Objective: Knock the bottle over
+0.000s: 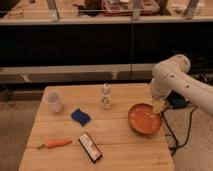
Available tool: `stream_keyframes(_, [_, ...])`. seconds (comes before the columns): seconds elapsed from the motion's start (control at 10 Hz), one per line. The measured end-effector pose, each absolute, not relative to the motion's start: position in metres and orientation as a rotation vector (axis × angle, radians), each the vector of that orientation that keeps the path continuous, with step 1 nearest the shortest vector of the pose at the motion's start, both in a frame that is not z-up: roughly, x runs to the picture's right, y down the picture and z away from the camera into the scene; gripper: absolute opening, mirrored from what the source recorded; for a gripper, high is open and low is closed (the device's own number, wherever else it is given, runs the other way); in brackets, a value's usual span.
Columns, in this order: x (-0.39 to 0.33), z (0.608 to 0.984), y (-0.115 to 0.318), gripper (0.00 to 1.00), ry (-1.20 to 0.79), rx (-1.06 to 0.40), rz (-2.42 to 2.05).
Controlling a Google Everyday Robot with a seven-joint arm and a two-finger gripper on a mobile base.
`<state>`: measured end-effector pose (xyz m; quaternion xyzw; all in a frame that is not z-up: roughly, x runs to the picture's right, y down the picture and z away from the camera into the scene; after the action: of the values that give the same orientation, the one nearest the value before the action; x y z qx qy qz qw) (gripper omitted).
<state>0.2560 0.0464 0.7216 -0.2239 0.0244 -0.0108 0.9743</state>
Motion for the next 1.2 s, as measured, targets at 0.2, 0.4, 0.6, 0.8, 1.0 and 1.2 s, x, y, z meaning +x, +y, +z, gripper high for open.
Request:
stream_keyframes(0.2, [0.252, 0.727, 0.039, 0.80, 0.043, -0.440, -0.032])
stream_keyframes(0.4, [0.249, 0.735, 0.029, 0.80, 0.038, -0.426, -0.043])
stream_keyframes(0.6, [0.246, 0.738, 0.026, 0.80, 0.034, -0.414, -0.052])
stream_keyframes(0.8, [0.243, 0.743, 0.018, 0.80, 0.027, -0.402, -0.061])
stream_keyframes(1.0, [0.239, 0.751, 0.007, 0.80, 0.019, -0.391, -0.070])
stream_keyframes(1.2, [0.239, 0.753, 0.004, 0.80, 0.017, -0.381, -0.076])
